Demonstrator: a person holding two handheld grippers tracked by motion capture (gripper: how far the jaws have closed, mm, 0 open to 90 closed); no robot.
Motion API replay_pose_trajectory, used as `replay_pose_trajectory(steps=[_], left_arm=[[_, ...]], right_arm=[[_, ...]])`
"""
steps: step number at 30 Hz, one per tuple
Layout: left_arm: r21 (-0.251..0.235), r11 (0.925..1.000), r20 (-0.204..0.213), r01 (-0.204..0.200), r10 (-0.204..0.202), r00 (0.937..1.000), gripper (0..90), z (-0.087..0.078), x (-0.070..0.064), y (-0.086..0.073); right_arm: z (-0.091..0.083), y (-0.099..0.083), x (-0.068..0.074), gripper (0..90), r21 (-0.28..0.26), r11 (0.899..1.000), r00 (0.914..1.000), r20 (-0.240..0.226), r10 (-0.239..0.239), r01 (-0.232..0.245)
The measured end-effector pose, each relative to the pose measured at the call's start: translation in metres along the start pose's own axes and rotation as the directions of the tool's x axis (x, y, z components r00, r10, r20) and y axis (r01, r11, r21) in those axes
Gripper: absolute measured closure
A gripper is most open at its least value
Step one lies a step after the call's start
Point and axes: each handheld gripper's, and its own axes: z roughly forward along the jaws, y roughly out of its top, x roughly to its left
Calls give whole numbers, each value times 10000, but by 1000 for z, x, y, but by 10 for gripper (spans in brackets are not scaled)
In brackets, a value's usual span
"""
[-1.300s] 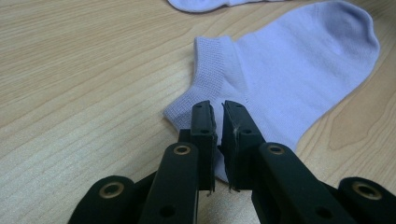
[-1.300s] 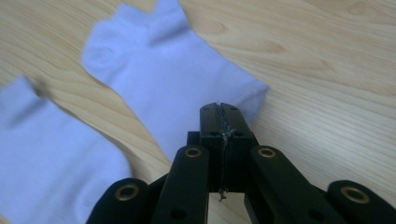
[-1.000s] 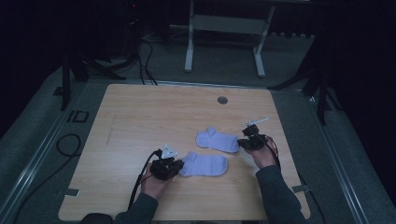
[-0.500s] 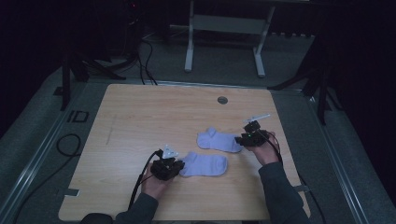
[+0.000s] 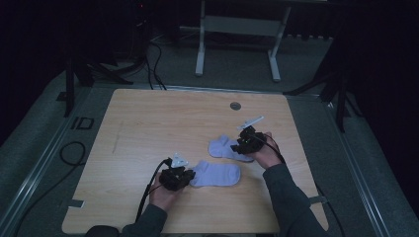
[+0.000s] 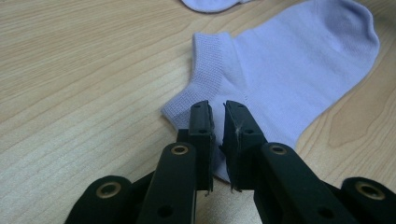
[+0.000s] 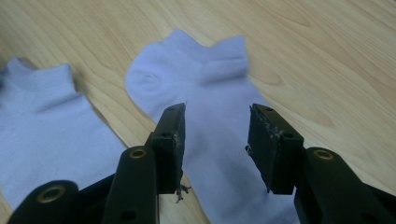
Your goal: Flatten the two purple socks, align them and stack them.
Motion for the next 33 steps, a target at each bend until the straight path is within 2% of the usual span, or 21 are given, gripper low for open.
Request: replay_pose_trajectory(steps=[4, 8, 12, 17, 25, 29, 31, 33], left_arm=[[20, 10000, 0, -33, 33, 10000, 815, 0, 0, 0], [2, 10000, 6, 9, -9, 10000, 814, 0, 0, 0], [-1, 10000, 18, 5, -5, 10000, 814, 0, 0, 0], [-55, 10000, -6, 17, -17, 10000, 811, -1, 0, 0], [-93, 9999, 18, 37, -37, 10000, 809, -1, 0, 0], [-99, 10000, 5, -7, 7, 10000, 809, -2, 0, 1], [-109, 9999, 8, 1, 0, 10000, 808, -2, 0, 0], [-78, 10000, 10, 0, 1, 10000, 808, -1, 0, 0]], right_arm=[[9, 5, 4, 558, 32, 9995, 9992, -235, -314, 315], [20, 6, 7, 543, 326, 9970, 9971, -308, -692, 702], [29, 9, 8, 529, 588, 9945, 9957, -359, -852, 872], [34, 19, 15, 516, 566, 9910, 9913, -582, -1178, 1211], [49, 28, 18, 500, 993, 9865, 9911, -402, -1271, 1306], [60, 26, 13, 504, 1199, 9882, 9949, -441, -903, 950], [61, 25, 11, 512, 980, 9924, 9963, -514, -692, 740], [61, 24, 11, 513, 962, 9927, 9963, -512, -686, 733]])
